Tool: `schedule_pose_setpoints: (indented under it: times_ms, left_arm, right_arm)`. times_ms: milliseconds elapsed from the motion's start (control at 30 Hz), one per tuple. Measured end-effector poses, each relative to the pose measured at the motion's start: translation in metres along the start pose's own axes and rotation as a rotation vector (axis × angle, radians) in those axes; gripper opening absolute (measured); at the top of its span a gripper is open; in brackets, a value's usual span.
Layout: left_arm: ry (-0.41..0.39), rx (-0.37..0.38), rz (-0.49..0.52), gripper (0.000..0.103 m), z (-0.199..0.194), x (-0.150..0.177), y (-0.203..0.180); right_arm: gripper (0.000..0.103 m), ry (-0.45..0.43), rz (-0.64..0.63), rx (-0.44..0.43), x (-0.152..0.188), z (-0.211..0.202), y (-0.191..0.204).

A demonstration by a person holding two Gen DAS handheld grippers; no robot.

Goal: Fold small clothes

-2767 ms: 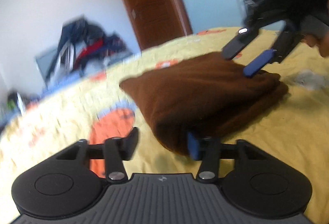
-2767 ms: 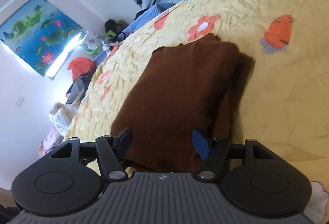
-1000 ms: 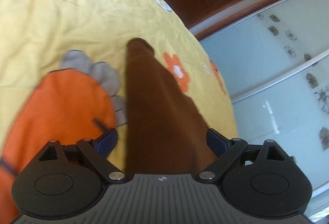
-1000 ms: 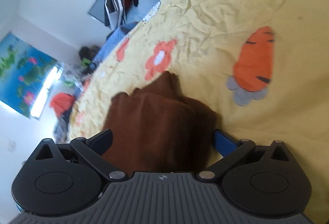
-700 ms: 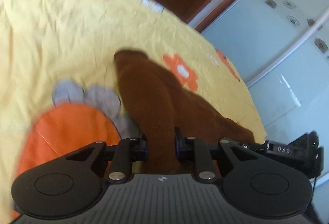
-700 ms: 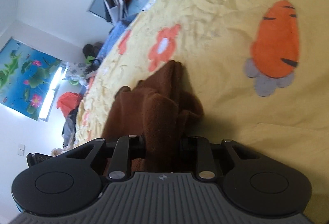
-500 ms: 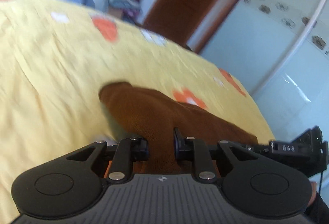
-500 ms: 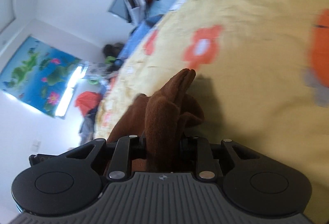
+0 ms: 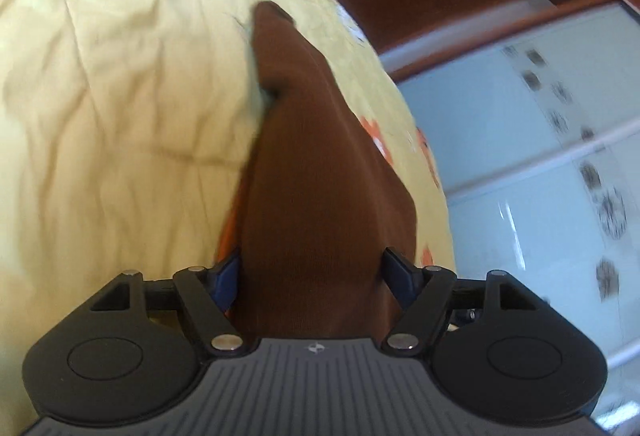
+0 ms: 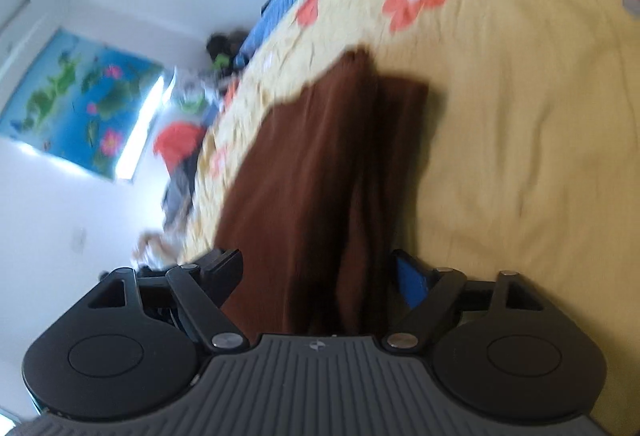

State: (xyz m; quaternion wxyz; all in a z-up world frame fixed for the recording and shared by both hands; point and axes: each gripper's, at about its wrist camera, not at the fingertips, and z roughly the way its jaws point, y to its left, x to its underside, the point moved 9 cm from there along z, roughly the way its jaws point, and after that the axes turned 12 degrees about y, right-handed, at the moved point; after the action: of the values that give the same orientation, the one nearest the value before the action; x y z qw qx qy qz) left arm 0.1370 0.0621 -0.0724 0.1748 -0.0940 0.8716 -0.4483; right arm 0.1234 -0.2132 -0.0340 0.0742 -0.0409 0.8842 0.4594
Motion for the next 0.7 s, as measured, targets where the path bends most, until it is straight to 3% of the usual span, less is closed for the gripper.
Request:
schedule_pose_setpoints:
  times_ms: [33, 67, 100, 133, 167, 267, 333, 367, 400, 467, 533, 600, 700]
  left_arm:
    - [-0.003, -0.013, 0.017, 0.072, 0.000, 0.005, -0.002]
    - [0.002, -0.042, 0.033, 0.060, 0.001, 0.008, -0.004]
    - [0.023, -0.092, 0.053, 0.033, 0.002, 0.011, -0.005]
    - [0.040, -0.146, 0.074, 0.030, 0.002, 0.016, -0.005]
    - [0.041, -0.173, 0.097, 0.027, 0.000, 0.020, -0.007]
    - [0.041, -0.254, 0.205, 0.027, -0.006, 0.033, -0.012]
    - [0.018, -0.348, 0.319, 0.033, -0.008, 0.042, -0.019]
    - [-0.003, -0.410, 0.359, 0.044, -0.012, 0.045, -0.024]
    - [-0.028, -0.474, 0.396, 0.053, -0.018, 0.047, -0.031]
    - [-0.109, -0.565, 0.497, 0.056, -0.034, 0.047, -0.051]
    - [-0.201, -0.629, 0.593, 0.057, -0.047, 0.046, -0.073]
    - [-0.247, -0.662, 0.655, 0.065, -0.045, 0.036, -0.088]
    - [-0.212, -0.655, 0.670, 0.065, -0.016, 0.026, -0.092]
  right_arm:
    - [0.080, 0.004, -0.024, 0.008, 0.006, 0.003, 0.004]
    - [0.073, 0.008, -0.049, 0.028, 0.010, 0.006, 0.007]
    - [0.048, 0.022, -0.065, 0.057, 0.012, 0.009, 0.008]
    - [0.030, 0.053, -0.065, 0.091, 0.016, 0.012, 0.006]
    - [0.024, 0.071, -0.066, 0.109, 0.019, 0.014, 0.003]
    - [0.023, 0.075, -0.096, 0.112, 0.030, 0.005, 0.001]
    - [0.020, 0.055, -0.084, 0.097, 0.032, 0.001, -0.003]
    - [0.023, 0.045, -0.069, 0.089, 0.031, -0.001, -0.005]
    - [0.035, 0.036, -0.057, 0.080, 0.031, -0.005, -0.004]
    - [0.053, -0.021, -0.071, 0.114, 0.021, -0.020, 0.009]
    - [0.058, -0.137, -0.133, 0.139, 0.004, -0.043, 0.031]
    - [0.063, -0.226, -0.199, 0.176, -0.017, -0.055, 0.055]
    - [0.077, -0.220, -0.295, 0.201, -0.046, -0.032, 0.087]
